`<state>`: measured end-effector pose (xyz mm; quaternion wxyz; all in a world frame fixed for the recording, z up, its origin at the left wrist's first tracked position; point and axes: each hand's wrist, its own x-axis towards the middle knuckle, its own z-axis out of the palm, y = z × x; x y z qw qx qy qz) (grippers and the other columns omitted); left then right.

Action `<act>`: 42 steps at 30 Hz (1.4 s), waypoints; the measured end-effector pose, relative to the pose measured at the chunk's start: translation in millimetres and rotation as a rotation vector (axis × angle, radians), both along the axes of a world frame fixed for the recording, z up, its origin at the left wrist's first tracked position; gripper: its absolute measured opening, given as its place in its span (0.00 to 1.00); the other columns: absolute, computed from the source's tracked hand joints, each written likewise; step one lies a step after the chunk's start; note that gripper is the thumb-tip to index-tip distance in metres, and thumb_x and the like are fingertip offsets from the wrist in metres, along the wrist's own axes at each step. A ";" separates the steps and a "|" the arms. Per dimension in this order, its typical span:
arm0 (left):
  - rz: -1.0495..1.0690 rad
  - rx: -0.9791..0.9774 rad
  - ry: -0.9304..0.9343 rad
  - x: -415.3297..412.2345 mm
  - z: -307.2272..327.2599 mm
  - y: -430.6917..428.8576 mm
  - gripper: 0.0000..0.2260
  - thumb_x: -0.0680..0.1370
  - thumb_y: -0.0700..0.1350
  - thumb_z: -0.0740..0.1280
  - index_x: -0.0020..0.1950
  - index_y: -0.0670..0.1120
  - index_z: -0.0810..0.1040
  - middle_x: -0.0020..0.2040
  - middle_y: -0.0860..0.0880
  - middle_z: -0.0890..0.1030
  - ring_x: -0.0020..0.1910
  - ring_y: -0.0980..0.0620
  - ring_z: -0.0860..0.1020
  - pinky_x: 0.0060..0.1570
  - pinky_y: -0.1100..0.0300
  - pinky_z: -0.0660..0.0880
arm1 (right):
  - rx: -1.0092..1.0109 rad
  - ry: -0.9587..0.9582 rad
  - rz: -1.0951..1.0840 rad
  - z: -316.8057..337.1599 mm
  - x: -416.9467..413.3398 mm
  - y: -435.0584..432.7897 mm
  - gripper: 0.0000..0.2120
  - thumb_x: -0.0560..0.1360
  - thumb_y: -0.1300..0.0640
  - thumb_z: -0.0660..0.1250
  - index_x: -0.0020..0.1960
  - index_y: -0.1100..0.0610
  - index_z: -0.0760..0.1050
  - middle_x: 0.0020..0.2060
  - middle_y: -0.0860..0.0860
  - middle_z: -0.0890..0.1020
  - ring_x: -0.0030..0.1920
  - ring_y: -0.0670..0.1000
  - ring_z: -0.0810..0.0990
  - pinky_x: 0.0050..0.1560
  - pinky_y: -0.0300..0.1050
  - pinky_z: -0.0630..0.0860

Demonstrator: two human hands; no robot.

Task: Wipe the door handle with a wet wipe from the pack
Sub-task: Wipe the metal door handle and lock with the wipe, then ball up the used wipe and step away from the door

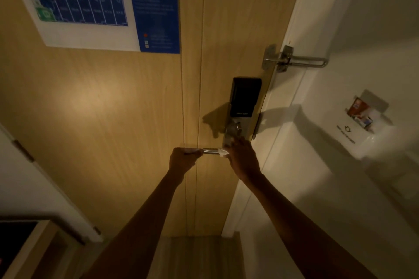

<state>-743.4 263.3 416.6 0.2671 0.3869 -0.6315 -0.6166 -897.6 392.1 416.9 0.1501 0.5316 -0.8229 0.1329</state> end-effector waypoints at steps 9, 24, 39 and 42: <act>0.039 -0.002 -0.017 1.3 2.9 8.4 0.08 0.72 0.44 0.74 0.47 0.42 0.86 0.41 0.39 0.84 0.39 0.47 0.80 0.44 0.51 0.79 | -0.052 -0.042 0.016 -8.4 2.9 0.1 0.15 0.70 0.58 0.75 0.56 0.54 0.80 0.60 0.55 0.80 0.62 0.57 0.76 0.59 0.51 0.76; 0.081 -0.064 -0.108 23.5 -4.3 30.2 0.07 0.68 0.45 0.77 0.43 0.46 0.86 0.41 0.50 0.86 0.46 0.51 0.83 0.50 0.53 0.80 | -0.351 -0.498 -0.024 -25.1 12.0 38.8 0.15 0.74 0.45 0.69 0.54 0.55 0.80 0.49 0.50 0.82 0.48 0.47 0.80 0.45 0.41 0.80; 0.370 0.009 -0.147 150.5 -27.5 21.4 0.13 0.72 0.43 0.74 0.29 0.56 0.84 0.37 0.52 0.86 0.44 0.53 0.84 0.50 0.52 0.81 | -0.107 -0.587 0.184 -47.2 112.7 -31.9 0.21 0.74 0.42 0.67 0.58 0.57 0.80 0.50 0.52 0.82 0.49 0.50 0.80 0.46 0.44 0.80; 0.457 0.019 -0.179 196.8 -32.1 8.5 0.10 0.70 0.40 0.75 0.31 0.53 0.85 0.39 0.49 0.86 0.43 0.49 0.84 0.46 0.54 0.82 | -0.054 -0.582 0.258 -46.6 159.6 -60.8 0.21 0.75 0.44 0.68 0.58 0.59 0.79 0.50 0.54 0.81 0.49 0.51 0.80 0.43 0.40 0.74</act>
